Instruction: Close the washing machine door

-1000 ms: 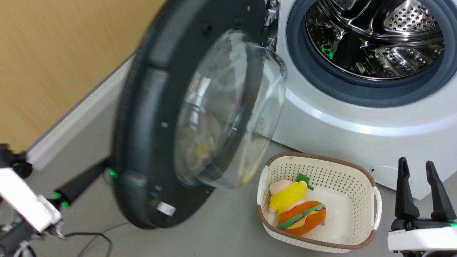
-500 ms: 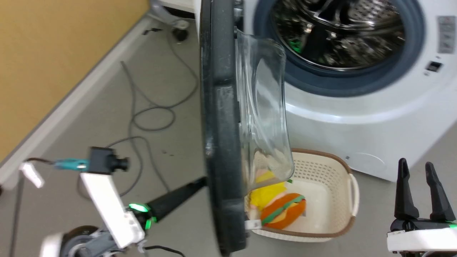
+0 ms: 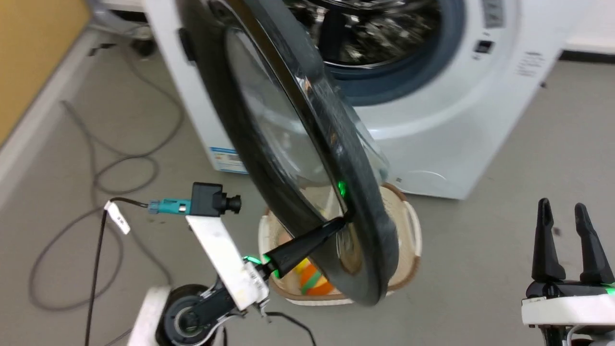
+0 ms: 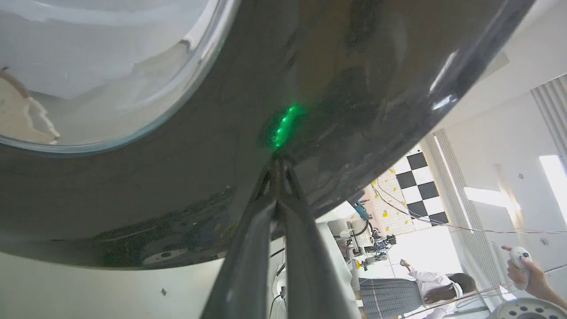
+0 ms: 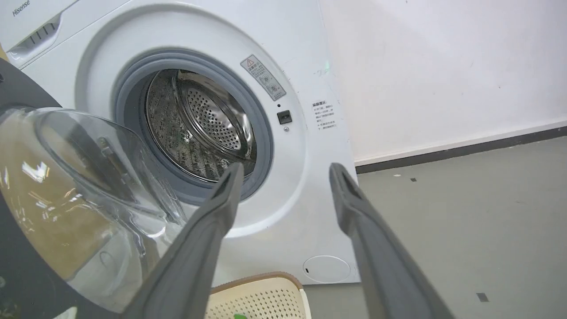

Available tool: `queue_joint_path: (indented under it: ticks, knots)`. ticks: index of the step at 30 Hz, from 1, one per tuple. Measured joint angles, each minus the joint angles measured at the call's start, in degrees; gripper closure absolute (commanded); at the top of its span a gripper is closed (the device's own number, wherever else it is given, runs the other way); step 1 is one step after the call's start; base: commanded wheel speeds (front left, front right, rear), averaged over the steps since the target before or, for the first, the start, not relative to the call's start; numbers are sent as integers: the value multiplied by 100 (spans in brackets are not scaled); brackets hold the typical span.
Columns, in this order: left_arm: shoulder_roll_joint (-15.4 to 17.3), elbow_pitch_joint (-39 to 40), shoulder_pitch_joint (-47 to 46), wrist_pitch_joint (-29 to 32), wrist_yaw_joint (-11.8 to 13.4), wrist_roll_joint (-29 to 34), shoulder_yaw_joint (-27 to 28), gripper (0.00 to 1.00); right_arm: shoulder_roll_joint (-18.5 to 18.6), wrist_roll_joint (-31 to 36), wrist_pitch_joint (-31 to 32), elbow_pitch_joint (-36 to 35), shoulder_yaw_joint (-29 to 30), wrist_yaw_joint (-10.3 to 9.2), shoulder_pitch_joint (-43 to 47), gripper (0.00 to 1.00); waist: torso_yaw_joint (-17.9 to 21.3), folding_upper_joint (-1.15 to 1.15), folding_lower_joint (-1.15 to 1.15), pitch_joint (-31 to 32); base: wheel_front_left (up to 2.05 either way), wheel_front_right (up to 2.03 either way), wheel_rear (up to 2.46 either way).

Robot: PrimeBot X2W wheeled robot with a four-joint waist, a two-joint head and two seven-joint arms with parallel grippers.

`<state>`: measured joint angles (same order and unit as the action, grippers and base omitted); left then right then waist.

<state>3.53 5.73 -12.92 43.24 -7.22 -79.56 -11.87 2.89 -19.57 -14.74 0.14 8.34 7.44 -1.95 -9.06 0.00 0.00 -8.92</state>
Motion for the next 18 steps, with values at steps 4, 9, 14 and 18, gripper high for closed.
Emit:
queue_joint_path:
  ticks: [4, 9, 14, 18]
  knots:
    - [58, -68, -140, -595, 0, 159, -221, 100, 0, -8, 0, 11, 36, 0, -7, 0, 348, 0, 0, -88, 0, 0, 0]
    - [620, -10, -202, -1826, 0, 994, -682, 100, 0, -51, 0, 59, 68, 0, -3, 0, 667, 0, 0, -125, 0, 0, 0]
    - [1433, -26, -198, -3607, -1, 2186, -1071, 100, 0, -65, 0, 88, 108, 0, 30, 0, 724, 0, 0, 29, 0, 0, 0]
    - [1848, -600, -180, -4914, 138, 3465, -925, 100, 0, -66, 0, 101, 180, 0, 62, 0, 659, 0, 0, 144, 0, 0, 0]
